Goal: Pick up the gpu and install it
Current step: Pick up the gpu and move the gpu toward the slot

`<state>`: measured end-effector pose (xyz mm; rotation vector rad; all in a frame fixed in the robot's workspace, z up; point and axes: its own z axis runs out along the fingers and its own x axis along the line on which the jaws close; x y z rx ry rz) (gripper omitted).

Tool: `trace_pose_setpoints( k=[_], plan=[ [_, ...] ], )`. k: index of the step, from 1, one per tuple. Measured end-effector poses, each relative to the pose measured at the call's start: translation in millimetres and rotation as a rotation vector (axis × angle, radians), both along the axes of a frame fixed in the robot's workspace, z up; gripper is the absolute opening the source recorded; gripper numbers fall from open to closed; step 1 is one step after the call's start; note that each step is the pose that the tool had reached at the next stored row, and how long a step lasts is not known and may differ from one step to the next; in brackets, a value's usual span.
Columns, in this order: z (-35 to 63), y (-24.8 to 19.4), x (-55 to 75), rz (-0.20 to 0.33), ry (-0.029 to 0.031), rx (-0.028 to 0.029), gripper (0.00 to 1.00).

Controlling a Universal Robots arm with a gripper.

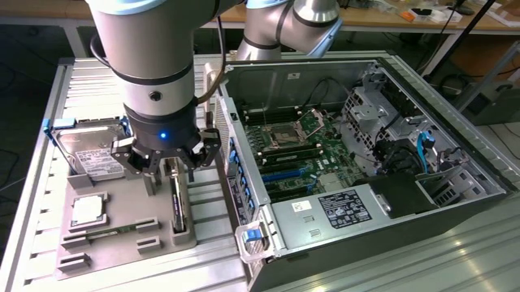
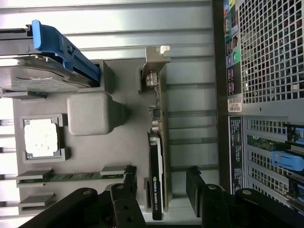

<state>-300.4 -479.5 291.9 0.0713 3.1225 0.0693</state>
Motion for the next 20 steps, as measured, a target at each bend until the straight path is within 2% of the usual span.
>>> trace_pose_setpoints(
  k=[20],
  plan=[
    [-12.6, 0.0, 0.0, 0.000, 0.0001, 0.0000, 0.54]
  ],
)
